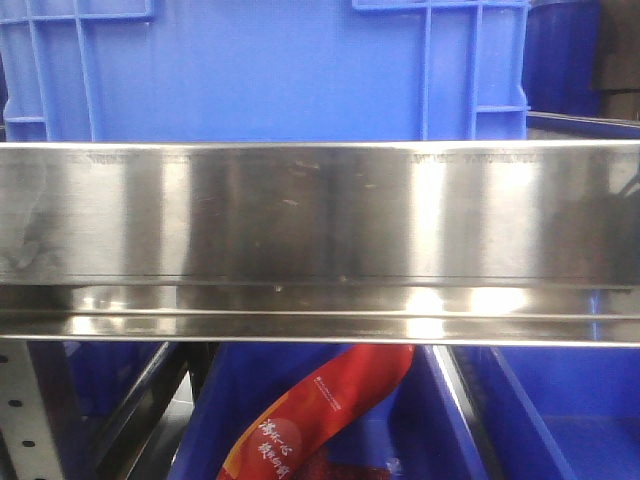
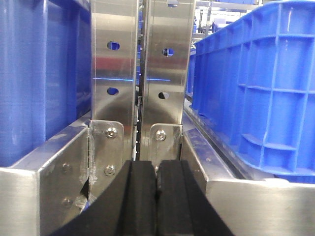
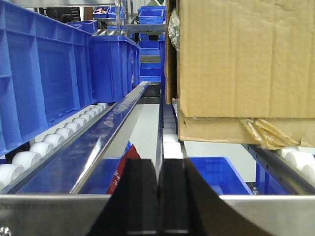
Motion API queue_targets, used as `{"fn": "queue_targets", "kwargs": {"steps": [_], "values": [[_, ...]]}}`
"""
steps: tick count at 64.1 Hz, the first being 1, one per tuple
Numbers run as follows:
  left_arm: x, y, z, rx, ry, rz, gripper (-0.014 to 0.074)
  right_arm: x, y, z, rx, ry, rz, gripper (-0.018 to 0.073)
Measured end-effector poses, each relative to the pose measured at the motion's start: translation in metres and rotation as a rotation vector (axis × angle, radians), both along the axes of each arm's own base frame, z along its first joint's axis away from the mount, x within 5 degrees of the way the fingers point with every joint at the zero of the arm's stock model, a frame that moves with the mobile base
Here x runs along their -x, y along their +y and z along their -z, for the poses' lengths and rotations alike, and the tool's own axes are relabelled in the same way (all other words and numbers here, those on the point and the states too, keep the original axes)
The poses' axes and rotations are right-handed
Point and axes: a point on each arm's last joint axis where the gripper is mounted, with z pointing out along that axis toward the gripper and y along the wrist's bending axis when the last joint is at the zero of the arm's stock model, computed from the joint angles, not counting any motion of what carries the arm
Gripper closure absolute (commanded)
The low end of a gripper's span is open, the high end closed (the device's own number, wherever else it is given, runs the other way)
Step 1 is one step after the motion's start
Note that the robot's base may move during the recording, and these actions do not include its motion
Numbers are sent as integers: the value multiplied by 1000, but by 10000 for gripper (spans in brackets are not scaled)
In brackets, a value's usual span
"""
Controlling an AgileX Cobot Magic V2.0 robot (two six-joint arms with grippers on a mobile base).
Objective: Grab PVC pipe and place in blue bin
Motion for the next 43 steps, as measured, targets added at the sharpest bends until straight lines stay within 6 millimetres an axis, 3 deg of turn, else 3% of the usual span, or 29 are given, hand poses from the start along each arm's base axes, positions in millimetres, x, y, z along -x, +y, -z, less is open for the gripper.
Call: {"fn": "queue_targets", "kwargs": {"steps": [43], "values": [[0, 0, 0, 4, -2, 0, 707, 0, 0, 0, 0, 0, 0, 721]]}}
